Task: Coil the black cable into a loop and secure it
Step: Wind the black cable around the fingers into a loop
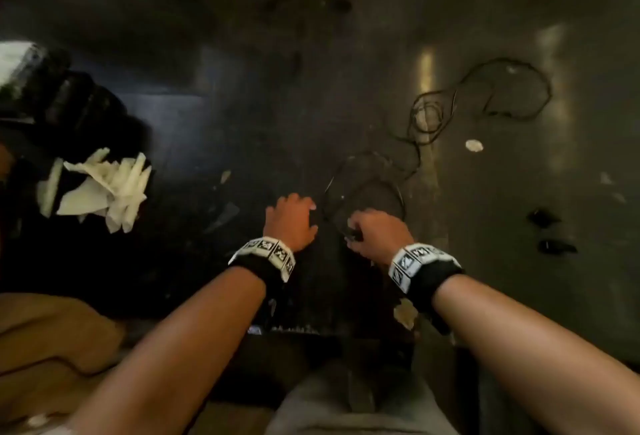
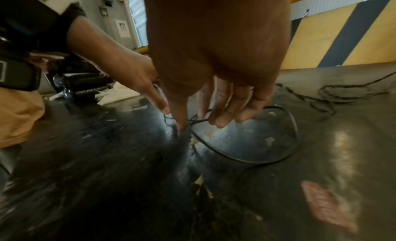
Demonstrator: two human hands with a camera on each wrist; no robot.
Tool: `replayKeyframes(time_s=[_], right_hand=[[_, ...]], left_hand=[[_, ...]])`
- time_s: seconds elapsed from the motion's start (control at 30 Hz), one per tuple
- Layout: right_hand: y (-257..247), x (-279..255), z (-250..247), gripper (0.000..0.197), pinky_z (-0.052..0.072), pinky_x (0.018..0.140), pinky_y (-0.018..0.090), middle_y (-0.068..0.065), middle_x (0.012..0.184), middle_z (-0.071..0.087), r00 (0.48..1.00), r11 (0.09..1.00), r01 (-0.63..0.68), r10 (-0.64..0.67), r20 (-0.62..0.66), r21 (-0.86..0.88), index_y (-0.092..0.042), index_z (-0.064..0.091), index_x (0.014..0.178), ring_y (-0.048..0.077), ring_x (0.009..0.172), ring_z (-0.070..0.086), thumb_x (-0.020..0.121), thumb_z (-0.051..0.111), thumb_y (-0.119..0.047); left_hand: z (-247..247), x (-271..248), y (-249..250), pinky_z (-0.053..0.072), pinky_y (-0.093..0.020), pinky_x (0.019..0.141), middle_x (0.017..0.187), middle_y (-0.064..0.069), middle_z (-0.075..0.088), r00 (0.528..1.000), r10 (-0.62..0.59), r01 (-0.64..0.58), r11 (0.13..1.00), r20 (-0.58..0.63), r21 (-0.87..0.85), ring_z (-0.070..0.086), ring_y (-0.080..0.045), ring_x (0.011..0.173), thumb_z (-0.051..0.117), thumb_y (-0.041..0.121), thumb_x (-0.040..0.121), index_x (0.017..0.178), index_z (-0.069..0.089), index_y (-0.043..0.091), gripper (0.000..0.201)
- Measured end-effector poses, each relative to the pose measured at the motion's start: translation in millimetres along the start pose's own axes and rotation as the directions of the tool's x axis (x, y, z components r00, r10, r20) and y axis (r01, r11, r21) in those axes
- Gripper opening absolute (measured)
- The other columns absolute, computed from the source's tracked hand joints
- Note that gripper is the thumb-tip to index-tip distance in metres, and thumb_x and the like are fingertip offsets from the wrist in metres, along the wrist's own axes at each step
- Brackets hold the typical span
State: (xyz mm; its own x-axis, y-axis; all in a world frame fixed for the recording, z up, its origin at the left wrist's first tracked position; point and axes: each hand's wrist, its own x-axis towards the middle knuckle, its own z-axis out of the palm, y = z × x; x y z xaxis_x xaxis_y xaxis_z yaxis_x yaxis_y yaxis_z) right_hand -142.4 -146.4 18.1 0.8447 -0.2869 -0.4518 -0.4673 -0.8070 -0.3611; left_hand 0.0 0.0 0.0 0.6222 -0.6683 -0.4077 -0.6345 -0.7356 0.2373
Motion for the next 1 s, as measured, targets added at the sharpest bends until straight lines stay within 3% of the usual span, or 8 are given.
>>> replayKeyframes(time_s=[0.07, 0.23, 0.37, 0.47, 0.57, 0.67, 0.8, 1.0], right_hand=[[-1, 12, 7, 0.028, 0.05, 0.098, 0.046, 0.006, 0.118, 0.065, 0.999, 0.999, -0.025, 0.024, -0.026, -0.035, -0.023, 0.063, 0.11, 0.032, 0.113, 0.064, 0.087, 0.066, -0.039], [-1, 21, 4, 0.026, 0.053, 0.093, 0.043, 0.012, 0.124, 0.067, 0.993, 0.993, -0.12, 0.12, -0.006, 0.021, -0.021, 0.069, 0.112, 0.037, 0.113, 0.065, 0.091, 0.064, -0.035], [2, 32, -23, 0.025, 0.053, 0.093, 0.045, 0.013, 0.121, 0.061, 0.951, 0.968, -0.12, 0.176, -0.255, 0.218, -0.018, 0.064, 0.115, 0.038, 0.107, 0.064, 0.09, 0.061, -0.017], [-3, 29, -37, 0.044, 0.055, 0.094, 0.047, 0.009, 0.131, 0.05, 0.949, 0.961, 0.042, 0.047, -0.312, 0.272, -0.026, 0.056, 0.124, 0.034, 0.109, 0.063, 0.084, 0.062, -0.009], [-6, 16, -40, 0.049, 0.052, 0.101, 0.045, 0.009, 0.135, 0.048, 0.983, 0.981, 0.156, -0.142, -0.113, 0.119, -0.031, 0.058, 0.13, 0.03, 0.124, 0.053, 0.083, 0.07, -0.021], [-1, 5, -49, 0.034, 0.049, 0.1, 0.041, 0.012, 0.134, 0.053, 0.979, 0.982, 0.175, -0.166, -0.117, 0.073, -0.025, 0.069, 0.125, 0.033, 0.122, 0.056, 0.091, 0.069, -0.027], [0, -7, -84, 0.024, 0.052, 0.097, 0.035, 0.006, 0.121, 0.07, 0.947, 0.955, 0.27, -0.24, -0.213, 0.121, -0.021, 0.076, 0.117, 0.021, 0.109, 0.067, 0.095, 0.067, -0.02], [-4, -31, -131, 0.021, 0.055, 0.09, 0.027, 0.002, 0.109, 0.076, 0.856, 0.918, 0.383, -0.312, -0.412, 0.101, -0.018, 0.079, 0.111, 0.015, 0.097, 0.072, 0.091, 0.072, -0.015]], left_hand=[[5, 3, 2, 0.042, -0.049, 0.099, 0.129, -0.005, 0.059, 1.0, 0.01, -0.011, 0.991, 0.011, 0.131, 0.053, -0.032, 0.122, 0.069, 0.04, 0.087, 0.124, 0.06, 0.026, 0.04], [20, 6, -10, 0.047, -0.045, 0.089, 0.116, -0.009, 0.068, 0.997, 0.079, -0.077, 0.991, -0.02, 0.11, 0.062, -0.034, 0.11, 0.059, 0.026, 0.096, 0.112, 0.063, 0.017, 0.019], [16, 13, -15, 0.051, -0.044, 0.091, 0.115, -0.017, 0.069, 0.988, 0.122, -0.112, 0.988, 0.089, -0.108, 0.064, -0.036, 0.107, 0.058, 0.023, 0.098, 0.113, 0.068, 0.009, 0.023], [3, 11, -10, 0.055, -0.038, 0.088, 0.102, -0.013, 0.075, 0.973, 0.183, -0.096, 0.879, 0.144, -0.467, 0.07, -0.029, 0.096, 0.064, 0.025, 0.096, 0.108, 0.074, 0.01, 0.021], [-24, 1, 2, 0.056, -0.035, 0.082, 0.102, -0.01, 0.074, 0.939, 0.274, -0.053, 0.713, 0.208, -0.699, 0.069, -0.024, 0.094, 0.063, 0.023, 0.098, 0.111, 0.072, 0.012, 0.018], [-53, -10, 13, 0.055, -0.035, 0.091, 0.103, 0.0, 0.073, 0.878, 0.365, -0.006, 0.654, 0.309, -0.757, 0.068, -0.016, 0.1, 0.058, 0.025, 0.101, 0.111, 0.07, 0.017, 0.018], [-84, -20, 29, 0.051, -0.039, 0.098, 0.091, 0.008, 0.074, 0.806, 0.417, 0.063, 0.645, 0.42, -0.761, 0.069, -0.009, 0.094, 0.049, 0.024, 0.104, 0.102, 0.071, 0.02, 0.022], [-124, -34, 56, 0.05, -0.043, 0.095, 0.088, -0.008, 0.063, 0.727, 0.556, 0.083, 0.512, 0.404, -0.855, 0.064, -0.018, 0.085, 0.044, 0.035, 0.106, 0.093, 0.076, 0.014, 0.041]])
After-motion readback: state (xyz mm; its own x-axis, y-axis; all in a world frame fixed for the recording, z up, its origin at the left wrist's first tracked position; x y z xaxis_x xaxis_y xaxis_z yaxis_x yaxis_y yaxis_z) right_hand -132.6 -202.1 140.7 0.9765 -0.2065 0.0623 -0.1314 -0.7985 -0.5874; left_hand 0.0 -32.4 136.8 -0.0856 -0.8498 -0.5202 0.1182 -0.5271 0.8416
